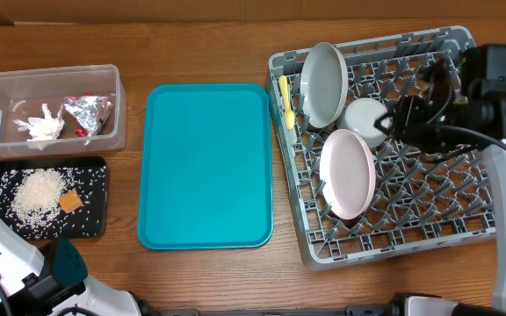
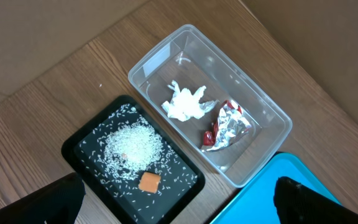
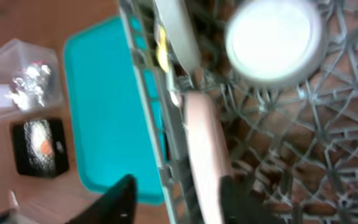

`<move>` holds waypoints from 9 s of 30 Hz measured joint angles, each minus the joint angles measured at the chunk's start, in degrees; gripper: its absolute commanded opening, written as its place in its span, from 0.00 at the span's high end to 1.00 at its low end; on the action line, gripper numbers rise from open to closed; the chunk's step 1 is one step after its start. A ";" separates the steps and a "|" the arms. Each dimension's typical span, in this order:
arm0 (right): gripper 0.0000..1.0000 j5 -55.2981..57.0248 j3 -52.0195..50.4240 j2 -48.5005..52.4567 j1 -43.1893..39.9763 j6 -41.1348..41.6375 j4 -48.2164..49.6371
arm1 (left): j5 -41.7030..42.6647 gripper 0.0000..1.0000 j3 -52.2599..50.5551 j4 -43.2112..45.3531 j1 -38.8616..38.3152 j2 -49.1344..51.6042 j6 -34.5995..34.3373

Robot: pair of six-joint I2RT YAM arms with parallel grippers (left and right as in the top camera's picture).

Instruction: Sort waste into correct bins and load items into the dishwasher rack

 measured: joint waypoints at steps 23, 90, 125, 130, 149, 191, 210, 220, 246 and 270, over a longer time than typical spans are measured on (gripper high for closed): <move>0.00 19.02 3.52 -29.38 0.04 6.01 -11.06 | 0.02 0.00 0.00 0.00 0.00 0.00 0.00; 0.00 13.55 -87.62 -82.86 4.57 -8.04 68.74 | 0.00 0.00 -0.02 0.00 0.00 0.00 0.00; 0.00 21.14 -91.76 -82.86 7.50 -8.02 74.31 | 0.00 0.00 -0.02 0.00 0.00 0.00 0.02; 0.00 21.16 -91.76 -82.86 7.50 -8.02 74.29 | 0.02 0.01 -0.02 0.00 0.00 0.00 0.00; 0.00 21.16 -91.76 -82.86 7.50 -8.02 74.29 | -0.33 0.00 -0.35 0.04 -2.08 -0.04 0.00; 0.00 21.16 -91.76 -82.86 7.50 -8.02 74.31 | -0.44 0.00 -82.05 3.10 -32.17 -66.47 -10.14; 0.00 21.18 -91.76 -82.86 7.48 -8.02 74.31 | 23.50 0.00 -113.68 75.36 -32.28 -84.56 23.69; 0.00 21.18 -91.76 -82.86 7.50 -8.02 74.31 | 14.75 0.00 -132.37 88.35 -32.28 -95.17 14.69; 0.00 21.18 -91.76 -82.86 7.50 -8.02 74.29 | 4.31 0.00 -143.99 88.56 -32.28 -102.82 7.02; 0.00 21.16 -91.76 -82.86 7.50 -8.04 74.29 | 4.31 0.00 -143.99 88.56 -32.28 -102.84 7.02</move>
